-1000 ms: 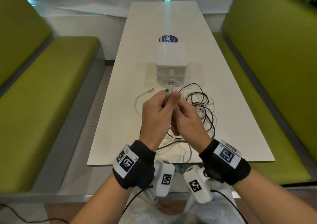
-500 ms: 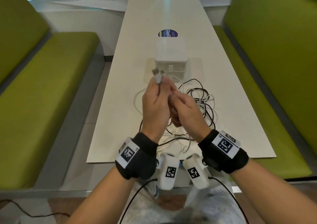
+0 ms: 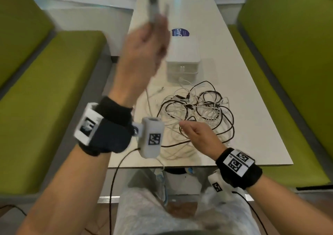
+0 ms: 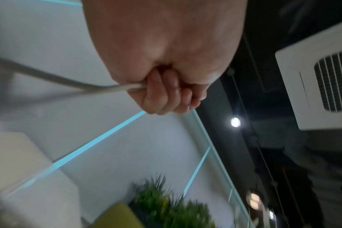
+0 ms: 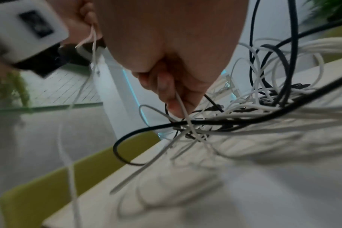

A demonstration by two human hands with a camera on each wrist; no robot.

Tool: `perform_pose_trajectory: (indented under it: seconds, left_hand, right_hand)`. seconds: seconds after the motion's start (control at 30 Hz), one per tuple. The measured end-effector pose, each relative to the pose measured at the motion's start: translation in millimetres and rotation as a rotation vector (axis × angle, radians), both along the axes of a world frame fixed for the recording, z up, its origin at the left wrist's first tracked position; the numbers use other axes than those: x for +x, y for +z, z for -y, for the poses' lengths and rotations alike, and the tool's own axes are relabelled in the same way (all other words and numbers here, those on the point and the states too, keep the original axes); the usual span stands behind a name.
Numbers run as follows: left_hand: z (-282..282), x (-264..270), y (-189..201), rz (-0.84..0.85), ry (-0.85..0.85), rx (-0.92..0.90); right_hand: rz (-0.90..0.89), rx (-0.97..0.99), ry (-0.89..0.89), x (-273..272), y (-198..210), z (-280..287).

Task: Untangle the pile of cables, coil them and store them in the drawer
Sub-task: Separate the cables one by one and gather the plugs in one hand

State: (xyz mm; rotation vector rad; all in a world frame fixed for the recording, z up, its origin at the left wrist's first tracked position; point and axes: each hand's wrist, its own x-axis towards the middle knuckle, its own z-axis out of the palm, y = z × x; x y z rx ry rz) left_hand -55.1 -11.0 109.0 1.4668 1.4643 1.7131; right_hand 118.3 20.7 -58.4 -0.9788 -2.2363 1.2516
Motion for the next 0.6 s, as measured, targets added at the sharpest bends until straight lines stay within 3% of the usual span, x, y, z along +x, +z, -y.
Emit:
perform_pose_trajectory:
  seconds: [0.13, 0.27, 0.43, 0.6]
  left_hand:
    - [-0.9, 31.9, -63.6, -0.342, -0.047, -0.244]
    - [-1.7, 37.1, -107.1, -0.331, -0.069, -0.276]
    - [-0.9, 46.0, -127.9, -0.473, 0.012, -0.325]
    - [3.9, 44.7, -128.8, -0.678, 0.02, -0.451]
  right_hand:
    - [-0.083, 0.067, -0.09, -9.6, 16.4, -19.8]
    - [-0.133, 0.04, -0.109, -4.4, 26.1, -28.5]
    - [-0.376, -0.161, -0.151, -0.6, 30.7, -22.1]
    - [-0.389, -0.192, -0.154, 2.3, 17.0, -31.6]
